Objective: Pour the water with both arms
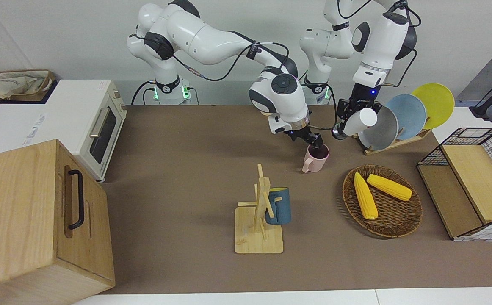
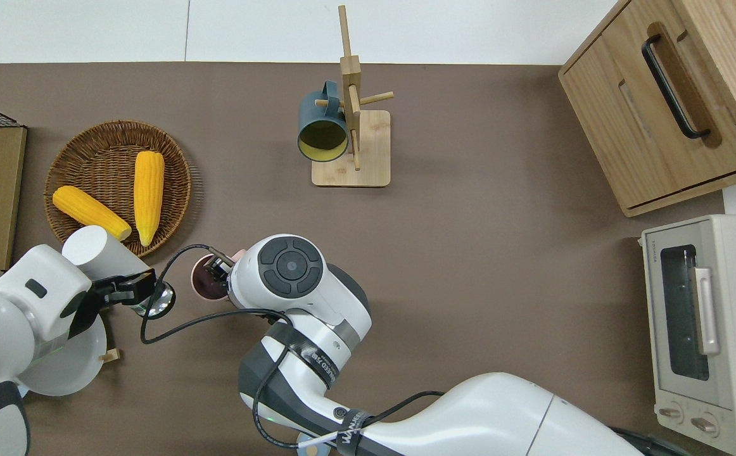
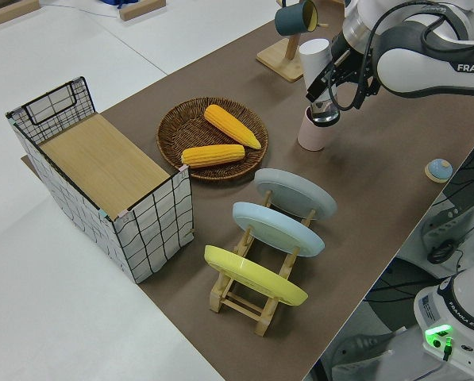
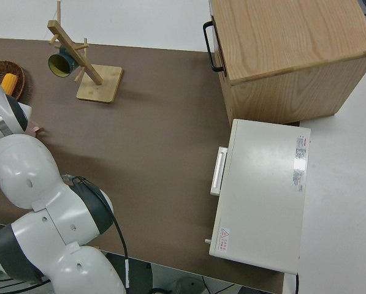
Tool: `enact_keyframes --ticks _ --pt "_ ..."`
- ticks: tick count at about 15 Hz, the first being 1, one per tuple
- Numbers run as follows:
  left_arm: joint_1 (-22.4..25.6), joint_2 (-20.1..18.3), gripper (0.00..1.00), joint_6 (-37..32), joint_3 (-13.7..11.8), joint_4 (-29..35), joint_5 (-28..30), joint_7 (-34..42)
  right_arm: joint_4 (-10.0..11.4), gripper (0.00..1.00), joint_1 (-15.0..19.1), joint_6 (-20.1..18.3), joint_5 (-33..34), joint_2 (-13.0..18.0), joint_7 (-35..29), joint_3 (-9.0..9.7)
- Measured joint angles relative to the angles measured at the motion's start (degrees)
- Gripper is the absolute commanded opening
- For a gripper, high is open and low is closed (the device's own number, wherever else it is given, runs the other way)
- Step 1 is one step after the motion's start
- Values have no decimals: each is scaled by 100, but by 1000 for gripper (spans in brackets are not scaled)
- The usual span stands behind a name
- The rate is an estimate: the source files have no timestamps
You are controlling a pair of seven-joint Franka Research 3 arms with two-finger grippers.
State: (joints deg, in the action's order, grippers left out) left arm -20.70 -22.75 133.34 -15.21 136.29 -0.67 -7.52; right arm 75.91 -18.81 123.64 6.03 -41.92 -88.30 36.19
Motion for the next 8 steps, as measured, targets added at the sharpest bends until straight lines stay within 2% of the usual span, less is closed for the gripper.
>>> enact_keyframes --ticks 3,5,8 --pt "0 0 0 1 -2 3 0 -156 -221 987 46 -674 144 85 321 43" --pt "0 0 0 2 -3 5 0 -202 -255 987 96 -1027 282 159 681 47" --pt "0 0 0 2 -2 7 0 -230 -277 987 274 -1690 477 351 1594 49"
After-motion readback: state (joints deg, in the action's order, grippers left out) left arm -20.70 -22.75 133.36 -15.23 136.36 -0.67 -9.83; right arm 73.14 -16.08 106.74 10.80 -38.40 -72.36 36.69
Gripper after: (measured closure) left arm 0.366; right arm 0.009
